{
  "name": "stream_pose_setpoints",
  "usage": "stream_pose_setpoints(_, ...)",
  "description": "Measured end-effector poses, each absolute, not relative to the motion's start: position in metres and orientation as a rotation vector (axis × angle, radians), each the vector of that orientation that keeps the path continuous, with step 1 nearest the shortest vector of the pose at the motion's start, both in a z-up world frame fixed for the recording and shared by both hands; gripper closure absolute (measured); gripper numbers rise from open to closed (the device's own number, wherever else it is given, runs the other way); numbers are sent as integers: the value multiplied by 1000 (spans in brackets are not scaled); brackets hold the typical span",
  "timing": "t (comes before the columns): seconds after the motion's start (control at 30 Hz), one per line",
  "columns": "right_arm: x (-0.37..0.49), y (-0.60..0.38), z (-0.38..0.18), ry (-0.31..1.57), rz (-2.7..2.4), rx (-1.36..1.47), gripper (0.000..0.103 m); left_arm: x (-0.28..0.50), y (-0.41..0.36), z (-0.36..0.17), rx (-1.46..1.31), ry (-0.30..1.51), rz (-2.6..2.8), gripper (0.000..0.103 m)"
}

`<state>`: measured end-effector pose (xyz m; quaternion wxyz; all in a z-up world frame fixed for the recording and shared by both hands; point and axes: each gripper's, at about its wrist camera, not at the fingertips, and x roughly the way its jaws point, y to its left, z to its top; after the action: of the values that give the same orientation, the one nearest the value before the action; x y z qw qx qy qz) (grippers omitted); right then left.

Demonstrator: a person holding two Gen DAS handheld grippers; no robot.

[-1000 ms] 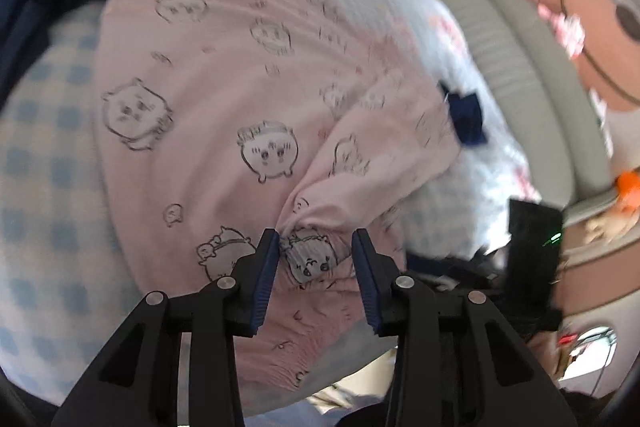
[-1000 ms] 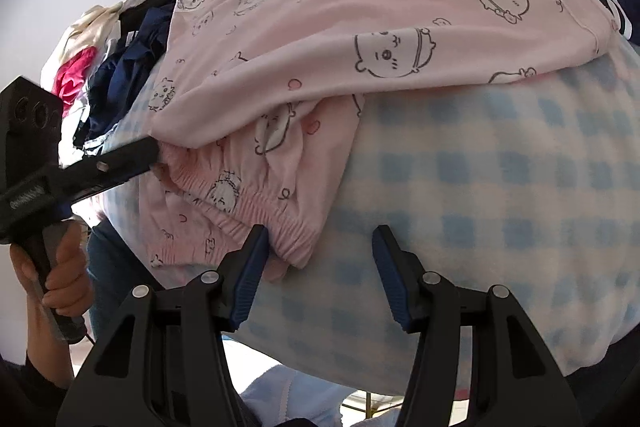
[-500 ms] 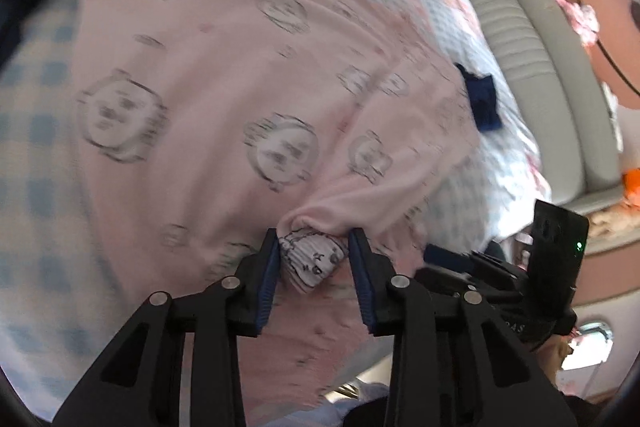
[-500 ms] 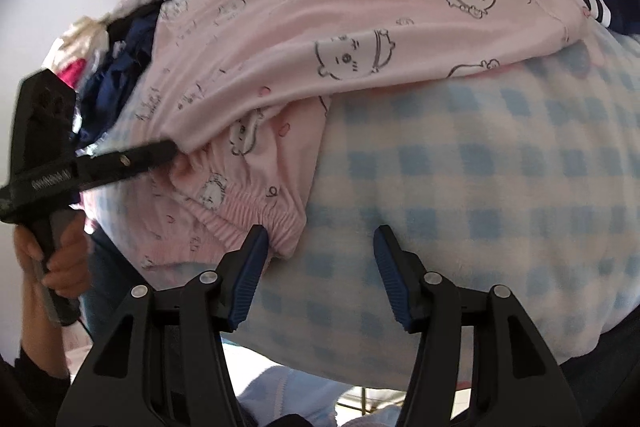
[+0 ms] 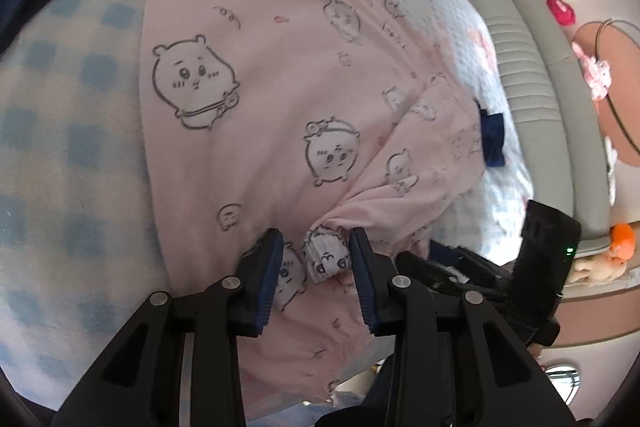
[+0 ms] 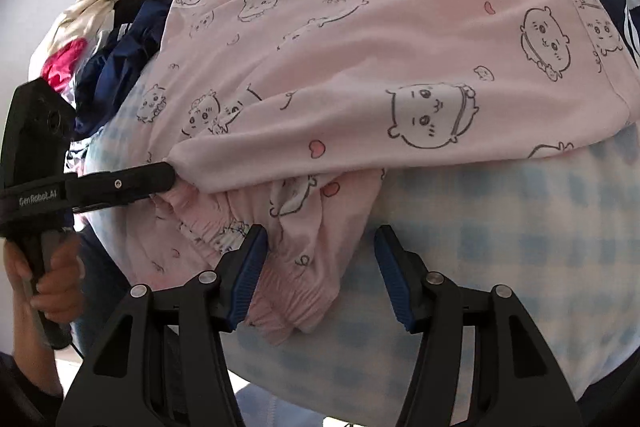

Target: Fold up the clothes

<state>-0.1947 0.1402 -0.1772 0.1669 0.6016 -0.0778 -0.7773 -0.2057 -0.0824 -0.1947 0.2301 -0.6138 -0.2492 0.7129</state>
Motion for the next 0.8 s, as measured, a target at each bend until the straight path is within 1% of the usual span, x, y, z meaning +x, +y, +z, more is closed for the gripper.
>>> stream_pose_setpoints(0.03, -191, 145, -178, -223, -2221, 1715, 46, -207, -80, -193, -1690, -662, 1963, 74)
stream_pose_setpoints(0.07, -188, 150, -178, -226, -2231, 1718, 46, -209, -77, -192, -1691, -638, 1965, 77)
stream_pose_setpoints(0.27, -177, 177, -179, -406, -2233, 1687, 45, -218, -62, -184, -1694, -496, 1972, 76)
stream_pose_setpoints(0.33, -179, 175, -177, -400, -2237, 1684, 44, -222, -57, -181, -1694, -449, 1974, 76)
stream_pose_setpoints(0.4, -180, 171, -176, -371, -2240, 1689, 44, -224, -51, -178, -1688, -405, 1980, 81)
stream_pose_setpoints(0.43, -180, 168, -176, -353, -2244, 1692, 44, -222, -47, -175, -1670, -390, 1995, 90)
stream_pose_setpoints(0.5, -178, 166, -174, -351, -2247, 1684, 44, -216, -42, -160, -1601, -409, 2018, 93)
stream_pose_setpoints(0.67, -176, 168, -178, -399, -2235, 1683, 43, -194, -59, -121, -1449, -494, 2092, 94)
stream_pose_setpoints(0.8, -173, 165, -170, -388, -2226, 1655, 43, -166, -84, -111, -1415, -540, 2166, 94)
